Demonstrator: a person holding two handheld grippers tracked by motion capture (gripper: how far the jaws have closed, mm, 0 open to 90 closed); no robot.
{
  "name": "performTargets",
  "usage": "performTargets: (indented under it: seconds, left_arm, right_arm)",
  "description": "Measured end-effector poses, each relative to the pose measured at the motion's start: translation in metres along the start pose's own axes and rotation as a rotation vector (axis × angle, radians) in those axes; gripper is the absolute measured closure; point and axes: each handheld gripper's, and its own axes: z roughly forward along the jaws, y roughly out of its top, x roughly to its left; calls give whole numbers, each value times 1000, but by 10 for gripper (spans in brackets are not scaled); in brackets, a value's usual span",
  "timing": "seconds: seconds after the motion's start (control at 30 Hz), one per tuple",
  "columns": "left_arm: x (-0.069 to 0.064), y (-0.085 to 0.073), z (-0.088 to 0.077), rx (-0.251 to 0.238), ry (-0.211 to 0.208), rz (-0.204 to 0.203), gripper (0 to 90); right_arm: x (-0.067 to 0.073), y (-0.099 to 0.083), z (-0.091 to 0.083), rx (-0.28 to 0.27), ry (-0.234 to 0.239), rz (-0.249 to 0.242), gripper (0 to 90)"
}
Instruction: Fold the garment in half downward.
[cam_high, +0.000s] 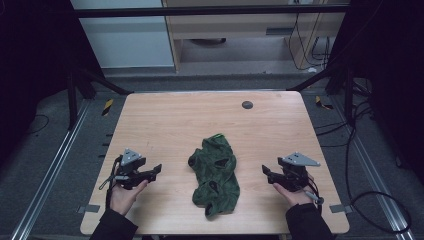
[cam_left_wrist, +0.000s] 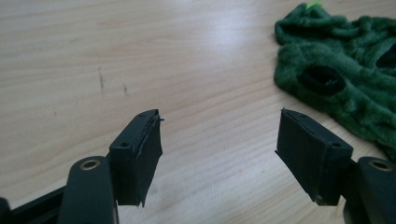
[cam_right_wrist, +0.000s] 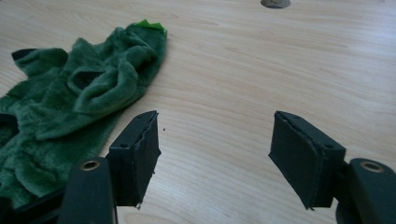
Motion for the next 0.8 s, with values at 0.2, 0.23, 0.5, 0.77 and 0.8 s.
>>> performTargets:
  seconds: [0.2,0.23,0.5,0.77,0.8]
  left_arm:
    - [-4,15,3,-20,7,32,300]
    - [-4,17,4,-23,1,29,300]
    - [-9,35,15,-36,-13,32,301]
    - [-15,48,30,-37,-34,40,305]
    - [-15,48,30,-37,-34,40,304]
  right_arm:
    - [7,11,2,3,35,-8,337]
    - [7,12,3,5,40,-15,345]
    - [16,28,14,16,76,-45,383]
    - [26,43,28,13,101,-56,385]
    - [27,44,29,13,99,-58,385]
